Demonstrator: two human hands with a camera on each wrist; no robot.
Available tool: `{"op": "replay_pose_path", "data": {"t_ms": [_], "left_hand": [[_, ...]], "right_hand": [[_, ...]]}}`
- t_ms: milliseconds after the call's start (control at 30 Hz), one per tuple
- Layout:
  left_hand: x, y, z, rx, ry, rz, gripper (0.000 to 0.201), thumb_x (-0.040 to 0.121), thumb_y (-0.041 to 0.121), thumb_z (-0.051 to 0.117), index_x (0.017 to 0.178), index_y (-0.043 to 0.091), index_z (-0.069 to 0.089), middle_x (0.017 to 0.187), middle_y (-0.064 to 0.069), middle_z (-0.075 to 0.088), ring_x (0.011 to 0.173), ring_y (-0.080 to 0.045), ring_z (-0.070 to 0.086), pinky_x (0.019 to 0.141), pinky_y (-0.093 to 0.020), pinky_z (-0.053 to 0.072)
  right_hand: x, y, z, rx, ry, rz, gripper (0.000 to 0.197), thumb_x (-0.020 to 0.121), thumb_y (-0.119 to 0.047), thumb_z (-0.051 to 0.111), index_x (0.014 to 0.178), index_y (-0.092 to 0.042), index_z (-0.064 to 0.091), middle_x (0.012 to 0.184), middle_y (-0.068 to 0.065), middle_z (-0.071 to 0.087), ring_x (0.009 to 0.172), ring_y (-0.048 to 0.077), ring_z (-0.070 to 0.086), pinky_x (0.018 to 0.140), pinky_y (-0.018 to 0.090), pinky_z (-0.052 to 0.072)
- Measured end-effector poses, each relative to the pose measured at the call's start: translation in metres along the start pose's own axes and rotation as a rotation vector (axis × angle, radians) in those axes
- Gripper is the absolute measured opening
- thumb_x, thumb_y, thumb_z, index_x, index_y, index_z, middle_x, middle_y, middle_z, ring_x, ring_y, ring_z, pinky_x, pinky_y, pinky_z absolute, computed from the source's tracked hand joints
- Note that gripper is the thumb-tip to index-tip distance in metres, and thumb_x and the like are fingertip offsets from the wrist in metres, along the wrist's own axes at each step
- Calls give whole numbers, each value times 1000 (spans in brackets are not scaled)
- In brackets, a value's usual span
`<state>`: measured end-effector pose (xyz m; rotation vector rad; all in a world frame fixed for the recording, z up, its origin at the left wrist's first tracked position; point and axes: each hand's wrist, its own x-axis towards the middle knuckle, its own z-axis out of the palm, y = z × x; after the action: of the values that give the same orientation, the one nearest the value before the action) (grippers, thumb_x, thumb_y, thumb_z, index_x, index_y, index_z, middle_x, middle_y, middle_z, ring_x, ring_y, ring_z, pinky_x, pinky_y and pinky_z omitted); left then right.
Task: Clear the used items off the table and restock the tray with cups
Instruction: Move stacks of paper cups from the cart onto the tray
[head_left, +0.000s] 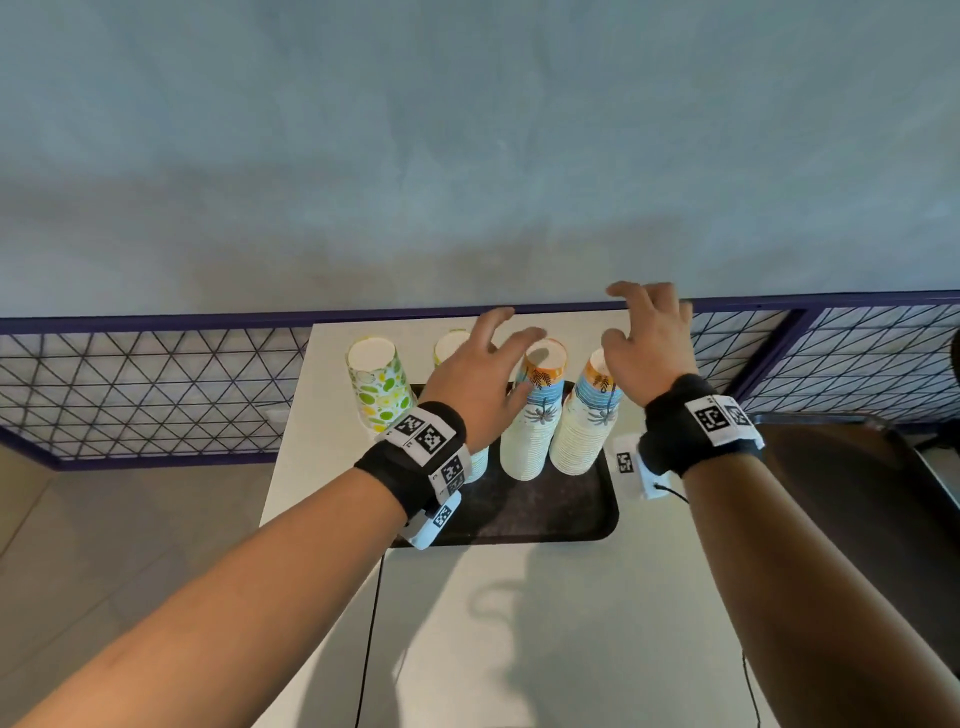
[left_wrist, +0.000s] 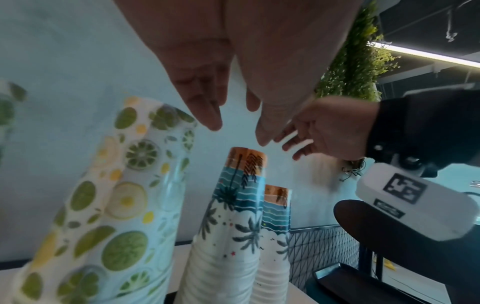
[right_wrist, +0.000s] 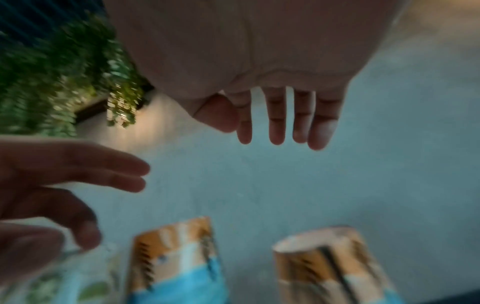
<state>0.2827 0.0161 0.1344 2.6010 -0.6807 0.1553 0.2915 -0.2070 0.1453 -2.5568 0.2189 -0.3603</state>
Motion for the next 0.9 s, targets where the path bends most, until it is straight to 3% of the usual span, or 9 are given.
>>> {"op": "replay_pose_path", "data": {"t_ms": [67, 167, 267, 367, 467, 633, 900], "left_hand": [[4, 5, 8, 14, -64, -18, 63, 98, 37, 65, 152, 44, 34, 171, 2, 12, 112, -24, 68, 84, -36, 59], [11, 11, 22, 53, -148, -32, 70, 98, 39, 64, 156, 49, 25, 174, 0, 3, 120, -30, 66, 88, -40, 60], [18, 14, 32, 73, -169, -35, 63, 102, 35, 58, 157, 46, 28, 174, -1, 11, 127, -31, 63, 95, -43, 58], [21, 12, 38, 77, -152, -52, 59, 103, 24, 57, 156, 42, 36, 171, 2, 21, 127, -28, 62, 94, -43, 58], [22, 10, 37, 71, -145, -66, 54, 105, 23, 54, 155, 39, 41, 169, 2, 26, 136, -29, 54, 102, -42, 55], [23, 11, 39, 102, -140, -81, 52, 105, 23, 53, 155, 35, 43, 167, -1, 30, 138, -31, 52, 107, -42, 51], [24, 11, 43, 87, -98, -158, 52, 101, 22, 60, 150, 32, 48, 154, -6, 37, 115, -30, 67, 97, -46, 58]], "right_hand": [[1, 18, 6, -98, -216, 71, 67, 84, -29, 59, 148, -36, 39, 145, 12, 37, 133, 41, 38, 108, 49, 41], [-5, 31, 23, -73, -407, 82, 83, 79, -43, 70, 148, -50, 26, 151, 12, 29, 133, 41, 49, 108, 50, 47], [-11, 36, 40, -89, -396, 52, 83, 84, -39, 77, 150, -48, 27, 150, 13, 32, 126, 41, 57, 102, 50, 53], [-16, 43, 50, -143, -332, 13, 70, 91, -16, 70, 146, -41, 36, 140, 12, 36, 118, 43, 60, 95, 47, 58], [-17, 50, 51, -179, -337, -4, 70, 91, -7, 65, 145, -42, 36, 140, 12, 34, 120, 44, 57, 95, 48, 58], [-14, 52, 49, -202, -357, -22, 75, 92, -8, 64, 149, -44, 32, 143, 12, 32, 125, 44, 53, 98, 49, 56], [-15, 52, 53, -190, -361, -22, 83, 95, -22, 66, 153, -50, 14, 147, 12, 27, 125, 43, 55, 97, 47, 57]]}}
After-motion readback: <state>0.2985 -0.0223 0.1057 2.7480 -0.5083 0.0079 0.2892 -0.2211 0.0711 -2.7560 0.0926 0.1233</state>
